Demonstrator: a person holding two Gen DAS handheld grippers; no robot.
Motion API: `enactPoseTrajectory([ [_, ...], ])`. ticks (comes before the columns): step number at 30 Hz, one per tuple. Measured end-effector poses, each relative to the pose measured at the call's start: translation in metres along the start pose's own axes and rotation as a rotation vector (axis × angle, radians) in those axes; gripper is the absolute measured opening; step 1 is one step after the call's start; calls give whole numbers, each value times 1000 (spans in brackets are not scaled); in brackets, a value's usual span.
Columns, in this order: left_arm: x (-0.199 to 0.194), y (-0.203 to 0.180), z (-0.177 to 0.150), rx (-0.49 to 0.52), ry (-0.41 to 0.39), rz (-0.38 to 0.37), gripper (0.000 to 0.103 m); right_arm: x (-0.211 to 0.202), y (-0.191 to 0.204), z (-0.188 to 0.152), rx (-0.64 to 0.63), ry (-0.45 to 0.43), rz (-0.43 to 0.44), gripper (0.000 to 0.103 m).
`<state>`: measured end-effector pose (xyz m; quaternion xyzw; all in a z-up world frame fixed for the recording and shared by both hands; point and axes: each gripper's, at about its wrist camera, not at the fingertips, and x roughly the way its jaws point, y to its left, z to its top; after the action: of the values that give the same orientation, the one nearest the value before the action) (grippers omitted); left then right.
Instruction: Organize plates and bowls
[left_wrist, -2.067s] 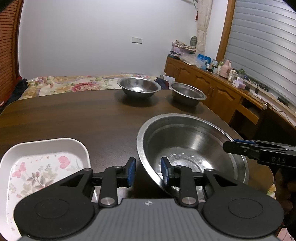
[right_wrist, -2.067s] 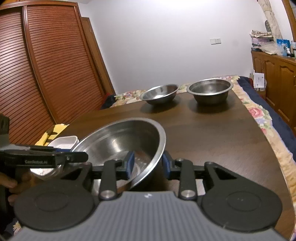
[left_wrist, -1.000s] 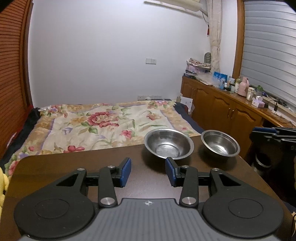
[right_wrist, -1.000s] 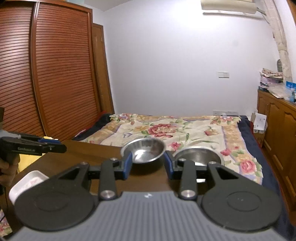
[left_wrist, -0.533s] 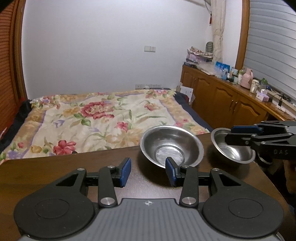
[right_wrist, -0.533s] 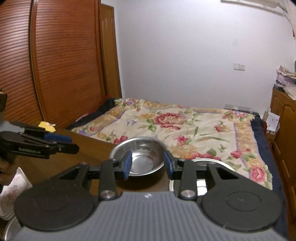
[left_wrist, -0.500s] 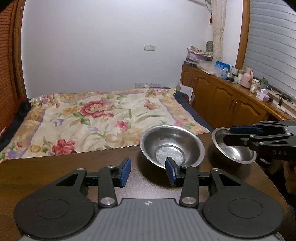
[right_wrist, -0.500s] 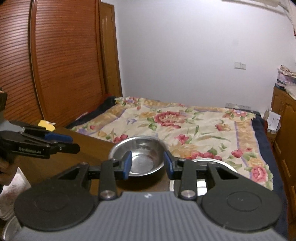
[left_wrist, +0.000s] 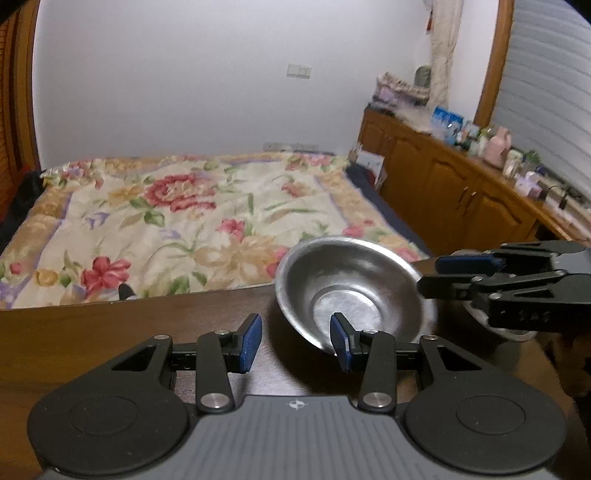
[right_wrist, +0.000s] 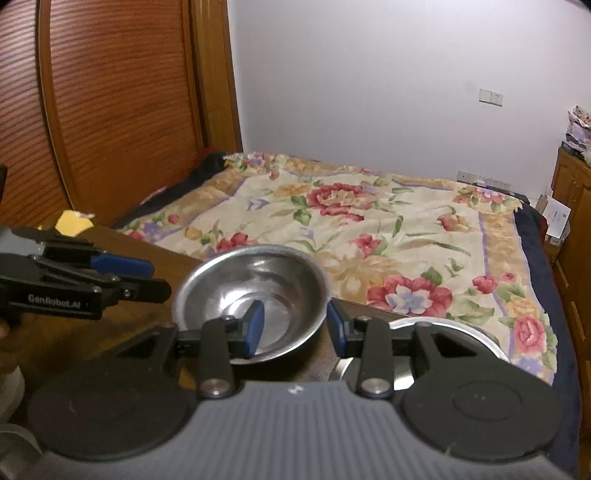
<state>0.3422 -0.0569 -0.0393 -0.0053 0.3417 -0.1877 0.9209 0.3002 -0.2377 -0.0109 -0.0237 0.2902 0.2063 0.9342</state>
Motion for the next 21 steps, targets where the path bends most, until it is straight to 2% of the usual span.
enactPoseTrajectory([
  [4,10,5,0,-35,22,-32,44,8,-2,1,15,17,2,39],
  [11,17,6,0,-18,35,-30,43,19,0,3,12,42,-3,39],
  [16,20,7,0,-5,55,-28,25,25,1,2,1,64,-1,38],
  [21,18,5,0,3,57,-18,21,29,4,2,5,84,15,32],
])
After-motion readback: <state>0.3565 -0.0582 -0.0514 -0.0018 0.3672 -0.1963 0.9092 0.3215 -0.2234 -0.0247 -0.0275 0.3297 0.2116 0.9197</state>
